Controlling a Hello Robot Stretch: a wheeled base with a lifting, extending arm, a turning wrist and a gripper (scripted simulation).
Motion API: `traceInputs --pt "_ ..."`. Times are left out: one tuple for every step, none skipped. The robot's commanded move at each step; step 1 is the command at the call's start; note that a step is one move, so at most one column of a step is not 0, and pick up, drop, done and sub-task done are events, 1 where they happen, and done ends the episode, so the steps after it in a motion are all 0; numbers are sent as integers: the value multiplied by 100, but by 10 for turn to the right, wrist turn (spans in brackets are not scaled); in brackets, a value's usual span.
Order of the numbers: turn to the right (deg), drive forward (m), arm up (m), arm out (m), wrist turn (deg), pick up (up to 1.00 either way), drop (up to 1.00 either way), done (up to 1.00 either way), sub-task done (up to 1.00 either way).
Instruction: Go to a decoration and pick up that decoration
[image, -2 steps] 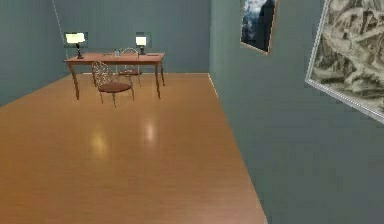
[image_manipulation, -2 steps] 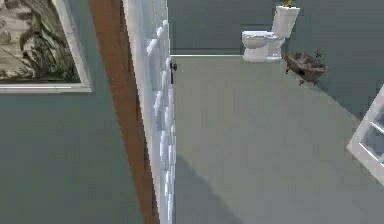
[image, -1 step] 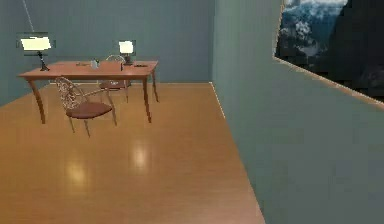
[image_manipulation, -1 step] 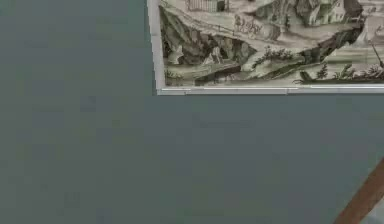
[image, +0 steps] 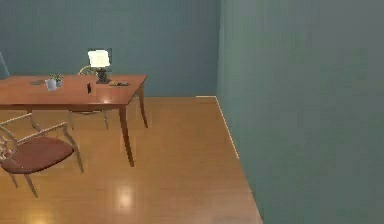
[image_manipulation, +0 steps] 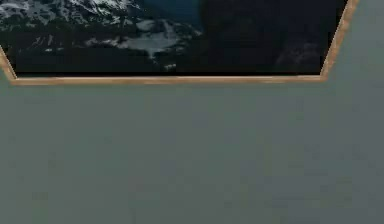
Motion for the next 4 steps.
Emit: traceInputs --pt "0 100 0 0 0 0 0 0 0" --pt "0 100 0 0 0 0 0 0 0" --pt "0 95 0 0 0 0 0 0 0" --pt "-450 0 0 0 0 0 0 0 0"
